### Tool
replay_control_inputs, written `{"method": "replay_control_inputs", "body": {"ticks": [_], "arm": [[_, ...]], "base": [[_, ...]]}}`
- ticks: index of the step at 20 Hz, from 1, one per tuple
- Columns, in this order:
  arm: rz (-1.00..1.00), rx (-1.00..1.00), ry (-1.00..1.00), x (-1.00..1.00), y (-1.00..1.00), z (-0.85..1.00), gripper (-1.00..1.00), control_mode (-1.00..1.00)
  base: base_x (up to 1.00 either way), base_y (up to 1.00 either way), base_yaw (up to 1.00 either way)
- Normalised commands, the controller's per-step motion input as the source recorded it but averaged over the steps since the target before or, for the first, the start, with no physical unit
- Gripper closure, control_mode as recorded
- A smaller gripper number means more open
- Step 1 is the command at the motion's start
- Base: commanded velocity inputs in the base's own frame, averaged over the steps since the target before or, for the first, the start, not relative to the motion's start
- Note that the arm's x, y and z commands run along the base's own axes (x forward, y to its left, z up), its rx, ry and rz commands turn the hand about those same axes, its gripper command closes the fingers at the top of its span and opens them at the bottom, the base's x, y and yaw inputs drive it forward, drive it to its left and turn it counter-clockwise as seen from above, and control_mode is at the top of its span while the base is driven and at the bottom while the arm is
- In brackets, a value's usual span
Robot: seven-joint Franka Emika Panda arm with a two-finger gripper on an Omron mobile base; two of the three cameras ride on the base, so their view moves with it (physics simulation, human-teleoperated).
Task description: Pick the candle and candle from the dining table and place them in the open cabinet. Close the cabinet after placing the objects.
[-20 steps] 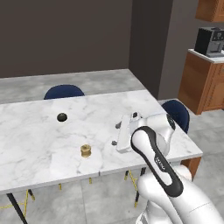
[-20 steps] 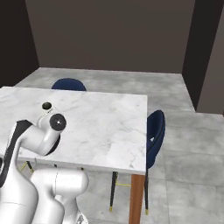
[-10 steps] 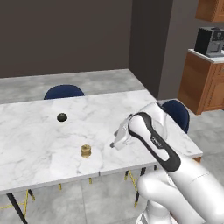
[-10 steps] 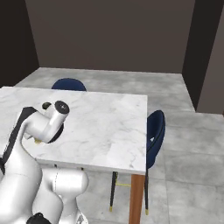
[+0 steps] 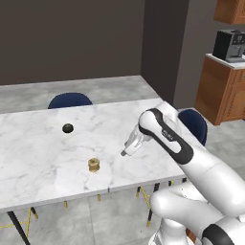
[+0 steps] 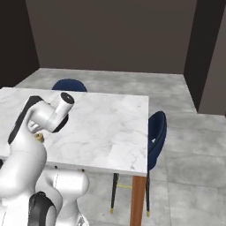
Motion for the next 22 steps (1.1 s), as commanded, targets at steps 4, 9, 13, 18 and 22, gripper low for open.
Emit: {"method": "replay_control_inputs", "body": {"ticks": [4,9,13,18,22], "arm": [[0.00,0.00,0.00,0.00,0.00,-0.28,-1.00,-1.00],[0.00,0.00,0.00,0.00,0.00,-0.35,-1.00,-1.00],[0.02,0.00,0.00,0.00,0.00,-0.23,-1.00,-1.00],[0.04,0.00,-0.02,0.00,0.01,-0.16,-1.00,-1.00],[0.07,0.00,-0.03,0.07,0.11,-0.21,-1.00,-1.00]], "base": [[0.00,0.00,0.00],[0.00,0.00,0.00],[0.00,0.00,0.00],[0.00,0.00,0.00],[0.00,0.00,0.00]]}}
